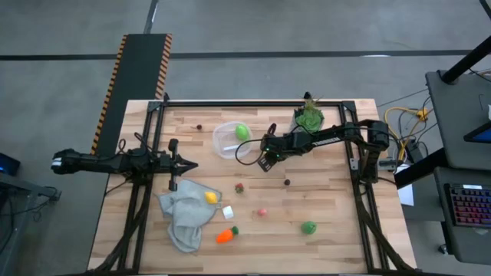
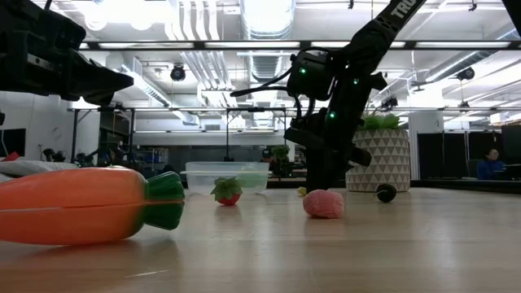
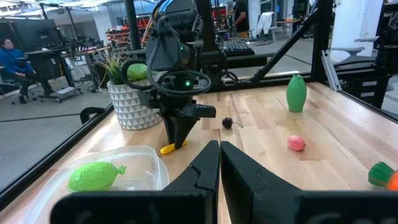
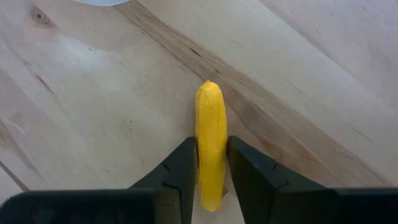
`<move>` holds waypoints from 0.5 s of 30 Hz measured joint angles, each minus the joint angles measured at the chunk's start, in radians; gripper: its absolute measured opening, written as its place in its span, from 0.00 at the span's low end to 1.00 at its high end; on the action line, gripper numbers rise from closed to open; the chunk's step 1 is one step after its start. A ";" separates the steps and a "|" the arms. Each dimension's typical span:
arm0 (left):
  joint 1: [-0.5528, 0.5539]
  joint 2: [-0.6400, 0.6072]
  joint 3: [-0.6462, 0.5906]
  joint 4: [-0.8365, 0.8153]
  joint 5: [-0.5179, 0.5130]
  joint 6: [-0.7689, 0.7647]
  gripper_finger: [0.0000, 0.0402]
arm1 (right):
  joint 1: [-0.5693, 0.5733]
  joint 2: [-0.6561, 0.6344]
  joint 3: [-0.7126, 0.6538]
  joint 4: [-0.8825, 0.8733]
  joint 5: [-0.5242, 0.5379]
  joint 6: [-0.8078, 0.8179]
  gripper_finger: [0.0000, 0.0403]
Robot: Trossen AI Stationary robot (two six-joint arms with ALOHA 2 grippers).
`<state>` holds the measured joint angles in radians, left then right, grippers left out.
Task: Pick and placing Produce into tupperware
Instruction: Put the yellow corn into the transparent bin
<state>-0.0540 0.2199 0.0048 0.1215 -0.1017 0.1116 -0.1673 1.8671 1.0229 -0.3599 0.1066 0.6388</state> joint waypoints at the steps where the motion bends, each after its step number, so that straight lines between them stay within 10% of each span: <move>1: 0.000 0.000 0.000 0.000 0.000 0.000 0.00 | 0.000 0.000 -0.002 0.001 0.000 -0.001 0.20; 15: 0.000 0.000 0.000 0.000 0.000 0.000 0.00 | 0.000 -0.002 0.018 -0.016 -0.015 -0.045 0.06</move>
<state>-0.0543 0.2203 0.0048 0.1215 -0.1017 0.1120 -0.1669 1.8656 1.0410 -0.3755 0.0918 0.5934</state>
